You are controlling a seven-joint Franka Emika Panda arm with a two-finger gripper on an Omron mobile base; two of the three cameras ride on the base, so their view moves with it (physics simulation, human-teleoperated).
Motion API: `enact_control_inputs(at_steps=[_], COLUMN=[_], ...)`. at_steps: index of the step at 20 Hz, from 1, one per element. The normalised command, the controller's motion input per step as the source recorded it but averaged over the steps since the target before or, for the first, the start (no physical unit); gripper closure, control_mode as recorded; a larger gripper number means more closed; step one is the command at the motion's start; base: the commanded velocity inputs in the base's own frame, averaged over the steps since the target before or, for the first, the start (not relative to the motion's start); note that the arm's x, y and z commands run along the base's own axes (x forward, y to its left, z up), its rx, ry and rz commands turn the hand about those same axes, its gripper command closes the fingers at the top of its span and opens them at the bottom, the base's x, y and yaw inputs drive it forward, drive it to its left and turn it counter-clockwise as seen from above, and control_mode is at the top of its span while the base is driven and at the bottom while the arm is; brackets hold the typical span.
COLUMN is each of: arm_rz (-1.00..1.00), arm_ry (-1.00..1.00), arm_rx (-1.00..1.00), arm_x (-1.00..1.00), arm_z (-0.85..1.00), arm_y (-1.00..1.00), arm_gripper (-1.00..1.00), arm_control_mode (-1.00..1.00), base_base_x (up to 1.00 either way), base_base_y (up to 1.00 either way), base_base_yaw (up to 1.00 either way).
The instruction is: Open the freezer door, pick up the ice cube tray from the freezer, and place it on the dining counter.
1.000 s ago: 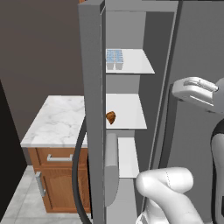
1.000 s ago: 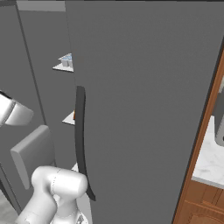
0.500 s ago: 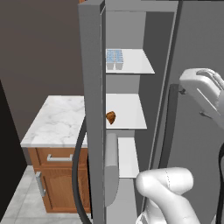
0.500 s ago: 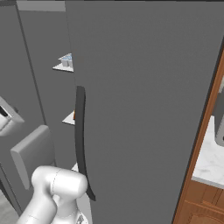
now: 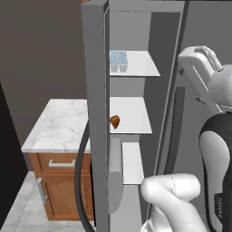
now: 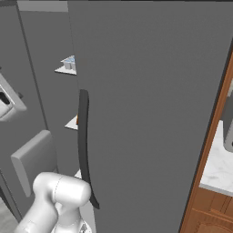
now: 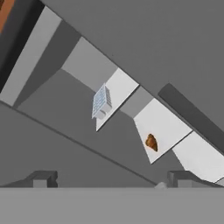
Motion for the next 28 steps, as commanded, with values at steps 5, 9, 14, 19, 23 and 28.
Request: enact_control_inputs(at_steps=[5,9,14,19,23,28], arm_rz=[-0.11,-0.08,-0.05,-0.02,0.00,0.00], arm_ry=[0.05,0.01,0.00,0.03,0.14,0.11], arm_rx=[0.05,0.14,0.12,0.01,0.00,0.01], arm_x=[0.21,0.05,0.12,0.11,0.02,0.09], arm_z=[0.38,0.03,0.00,0.00,0.00,-0.10], arm_y=[0.00,0.00,0.01,0.06,0.09,0.01], arm_gripper=[-1.00,-1.00,-1.00,-1.00,-1.00,-1.00], arm_control_mode=[-1.00,-1.00,-1.00,-1.00,-1.00,-1.00], base_base_x=[0.00,0.00,0.00,0.00,0.00,0.00], base_base_y=[0.00,0.00,0.00,0.00,0.00,0.00], base_base_yaw=[0.00,0.00,0.00,0.00,0.00,0.00])
